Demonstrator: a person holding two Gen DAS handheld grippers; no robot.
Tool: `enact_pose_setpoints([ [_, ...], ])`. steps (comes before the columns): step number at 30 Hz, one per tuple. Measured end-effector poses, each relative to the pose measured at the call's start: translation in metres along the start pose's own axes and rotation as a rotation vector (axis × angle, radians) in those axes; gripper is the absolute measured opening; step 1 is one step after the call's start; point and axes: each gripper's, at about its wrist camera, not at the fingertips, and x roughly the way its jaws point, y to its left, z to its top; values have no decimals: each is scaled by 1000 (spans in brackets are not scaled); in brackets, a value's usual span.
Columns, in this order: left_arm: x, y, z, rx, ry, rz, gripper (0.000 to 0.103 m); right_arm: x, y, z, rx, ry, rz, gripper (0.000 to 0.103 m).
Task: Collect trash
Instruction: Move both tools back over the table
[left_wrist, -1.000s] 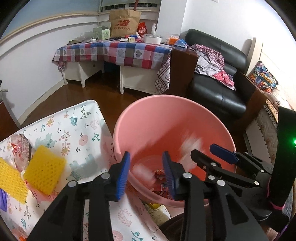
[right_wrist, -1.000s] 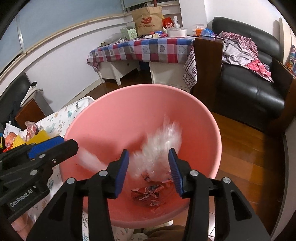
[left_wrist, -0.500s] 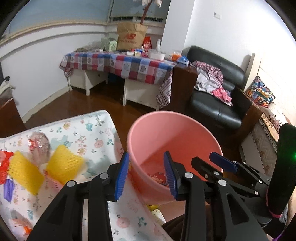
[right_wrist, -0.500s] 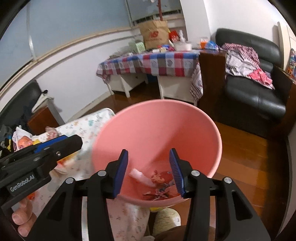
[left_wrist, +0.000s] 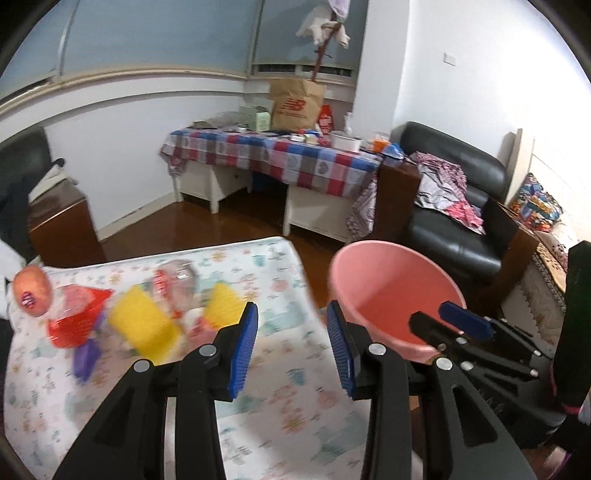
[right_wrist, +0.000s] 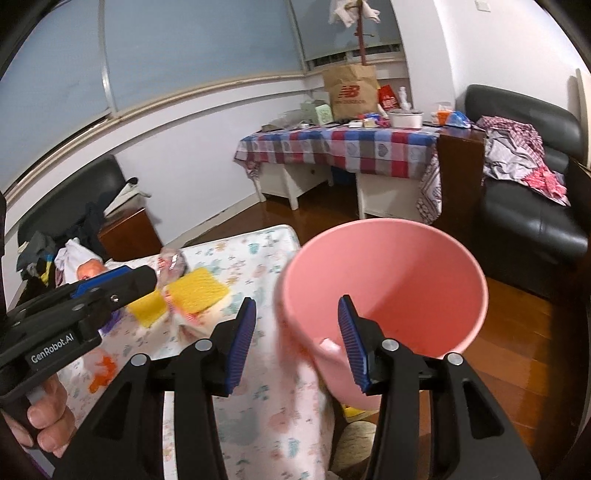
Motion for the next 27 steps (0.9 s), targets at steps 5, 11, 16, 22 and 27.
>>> enact_pose_setpoints([
  [5, -24, 39, -17, -23, -5, 78, 42, 1, 20, -9, -24, 24, 29, 47],
  [11, -48, 90, -42, -90, 8, 150, 45, 8, 39, -17, -46, 59, 62, 47],
  [16, -55, 120, -60, -137, 28, 197, 45, 16, 53, -21, -64, 87, 88, 47],
  [22, -55, 151, -67, -192, 36, 245, 45, 29, 69, -24, -92, 114, 114, 47],
  [27, -47, 174, -56, -213, 25, 277, 45, 42, 79, -27, -107, 149, 129, 47],
])
